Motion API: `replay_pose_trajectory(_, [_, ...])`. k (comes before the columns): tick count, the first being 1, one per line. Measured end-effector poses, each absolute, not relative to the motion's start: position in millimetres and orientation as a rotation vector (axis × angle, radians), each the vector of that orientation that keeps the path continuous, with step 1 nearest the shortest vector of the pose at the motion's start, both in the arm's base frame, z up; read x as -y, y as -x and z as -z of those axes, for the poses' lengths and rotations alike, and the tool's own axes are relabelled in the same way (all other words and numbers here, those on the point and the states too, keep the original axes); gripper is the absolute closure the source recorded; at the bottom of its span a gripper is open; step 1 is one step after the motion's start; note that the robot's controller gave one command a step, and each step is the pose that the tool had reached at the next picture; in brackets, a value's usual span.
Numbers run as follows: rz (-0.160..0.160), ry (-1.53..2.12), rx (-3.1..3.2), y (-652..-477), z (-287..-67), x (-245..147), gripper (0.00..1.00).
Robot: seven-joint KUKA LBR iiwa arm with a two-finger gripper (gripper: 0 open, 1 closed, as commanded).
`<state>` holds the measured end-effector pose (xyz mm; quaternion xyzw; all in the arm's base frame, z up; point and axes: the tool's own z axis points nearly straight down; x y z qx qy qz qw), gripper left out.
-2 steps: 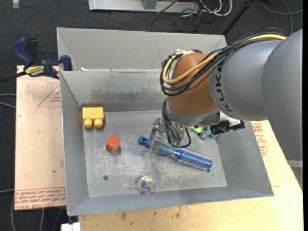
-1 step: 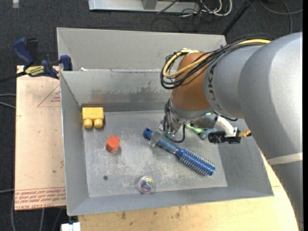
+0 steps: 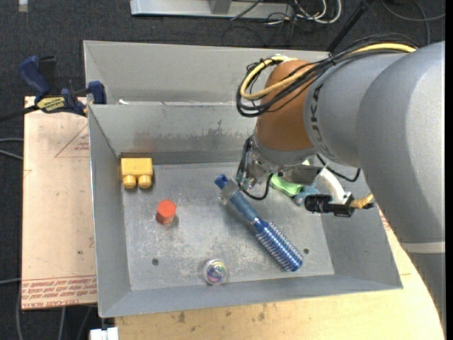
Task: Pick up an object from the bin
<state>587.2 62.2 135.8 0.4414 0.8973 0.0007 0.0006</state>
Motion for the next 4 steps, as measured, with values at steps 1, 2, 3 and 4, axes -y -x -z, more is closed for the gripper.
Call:
replay_pose_trajectory(1, [-0.002,-1.518,-2.749,-528.6,-171.7,-74.7,1.0])
replay_pose_trajectory(2, [-0.001,-1.512,-2.756,-509.9,-199.7,-92.8,1.0])
replay_pose_trajectory(3, [0.001,-1.568,-2.721,-498.8,-150.9,-91.5,1.0])
replay_pose_trajectory(4, [-0.006,-1.895,-2.499,-528.7,-135.8,-126.3,1.0])
